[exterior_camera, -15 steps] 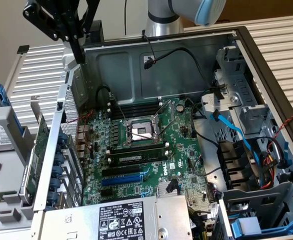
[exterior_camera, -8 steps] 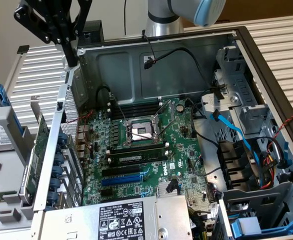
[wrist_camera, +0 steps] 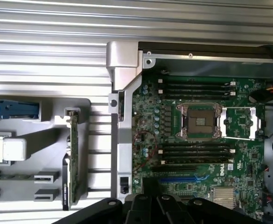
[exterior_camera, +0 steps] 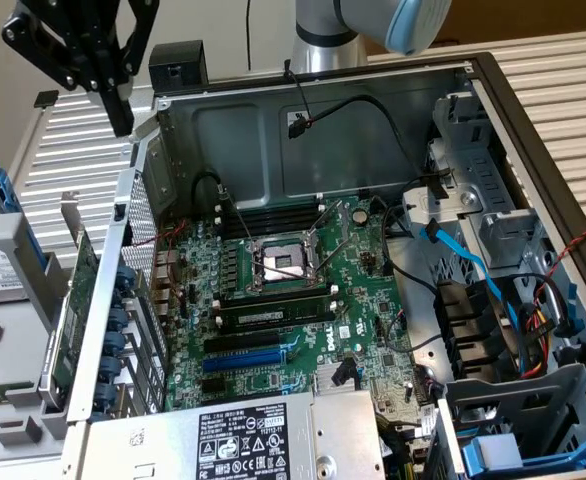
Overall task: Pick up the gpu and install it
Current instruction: 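Reach for the gpu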
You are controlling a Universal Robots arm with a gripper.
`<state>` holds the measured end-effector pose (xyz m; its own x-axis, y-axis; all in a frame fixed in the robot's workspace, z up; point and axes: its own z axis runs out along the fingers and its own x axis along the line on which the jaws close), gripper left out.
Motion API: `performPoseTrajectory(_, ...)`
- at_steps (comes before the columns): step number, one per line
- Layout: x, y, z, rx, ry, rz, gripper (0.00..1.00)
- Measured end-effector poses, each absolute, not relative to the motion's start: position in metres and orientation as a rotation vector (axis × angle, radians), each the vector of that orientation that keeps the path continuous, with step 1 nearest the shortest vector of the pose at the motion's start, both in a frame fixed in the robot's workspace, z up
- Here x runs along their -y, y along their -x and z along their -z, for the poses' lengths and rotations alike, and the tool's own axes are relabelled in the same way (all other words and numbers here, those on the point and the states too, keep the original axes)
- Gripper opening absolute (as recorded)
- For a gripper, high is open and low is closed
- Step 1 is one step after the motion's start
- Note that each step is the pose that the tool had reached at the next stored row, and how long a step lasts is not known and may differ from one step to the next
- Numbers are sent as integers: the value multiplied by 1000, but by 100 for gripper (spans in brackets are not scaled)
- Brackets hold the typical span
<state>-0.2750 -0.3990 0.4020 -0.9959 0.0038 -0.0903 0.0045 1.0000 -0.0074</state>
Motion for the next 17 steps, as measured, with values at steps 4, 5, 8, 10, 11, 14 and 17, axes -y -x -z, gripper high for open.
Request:
performPoseTrajectory(4, 399, 293, -402, -3051, -4, 11, 11)
performPoseTrajectory(5, 399, 298, -402, -3052, -4, 11, 11)
performPoseTrajectory(8, 400, 311, -402, -3052, -3, 11, 11)
performPoseTrajectory(10, 400, 320, -402, -3052, -3, 10, 11)
performPoseTrajectory(11, 400, 325, -402, -3052, -3, 10, 11)
performPoseTrajectory(14, 401, 337, -402, -3052, -3, 10, 11)
performPoseTrajectory(17, 404, 349, -402, -3052, -3, 8, 11)
